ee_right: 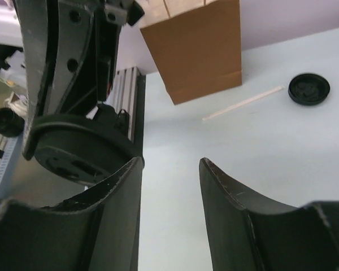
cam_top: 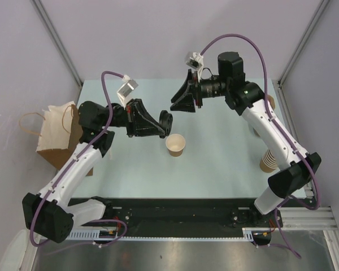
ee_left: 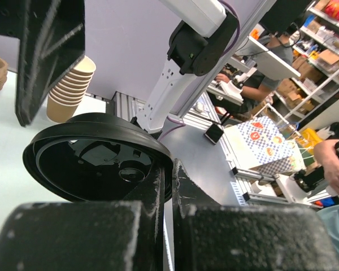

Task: Pack the takeout coffee

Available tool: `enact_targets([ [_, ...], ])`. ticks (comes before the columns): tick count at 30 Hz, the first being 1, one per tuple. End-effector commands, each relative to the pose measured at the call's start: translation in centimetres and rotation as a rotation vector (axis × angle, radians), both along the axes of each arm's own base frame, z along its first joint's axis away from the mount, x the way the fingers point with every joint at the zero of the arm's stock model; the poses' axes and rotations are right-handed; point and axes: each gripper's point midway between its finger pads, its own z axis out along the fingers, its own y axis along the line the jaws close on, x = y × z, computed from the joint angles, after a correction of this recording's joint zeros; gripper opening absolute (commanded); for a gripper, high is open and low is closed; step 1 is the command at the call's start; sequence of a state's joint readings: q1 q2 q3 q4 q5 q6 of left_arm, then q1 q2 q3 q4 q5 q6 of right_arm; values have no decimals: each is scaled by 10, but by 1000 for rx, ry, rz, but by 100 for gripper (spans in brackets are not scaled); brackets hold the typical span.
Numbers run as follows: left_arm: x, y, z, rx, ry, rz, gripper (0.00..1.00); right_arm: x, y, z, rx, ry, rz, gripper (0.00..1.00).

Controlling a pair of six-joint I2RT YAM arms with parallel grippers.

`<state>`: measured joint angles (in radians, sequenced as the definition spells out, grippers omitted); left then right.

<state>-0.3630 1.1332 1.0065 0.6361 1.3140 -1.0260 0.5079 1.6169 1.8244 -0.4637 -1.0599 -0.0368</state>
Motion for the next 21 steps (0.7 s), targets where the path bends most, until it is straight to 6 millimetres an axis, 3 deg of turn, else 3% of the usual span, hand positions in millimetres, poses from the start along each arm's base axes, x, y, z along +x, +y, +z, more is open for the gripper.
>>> enact_targets([
  [1, -4, 0, 17, -38, -41, -22, 0, -6, -20, 2, -45, -71, -23, 51],
  [8, 8, -5, 16, -51, 15, -13, 0, -13, -39, 13, -15, -95, 11, 53],
  [21, 21, -9, 11, -41, 74, -5, 0, -37, -27, 16, -11, -146, 118, 51],
])
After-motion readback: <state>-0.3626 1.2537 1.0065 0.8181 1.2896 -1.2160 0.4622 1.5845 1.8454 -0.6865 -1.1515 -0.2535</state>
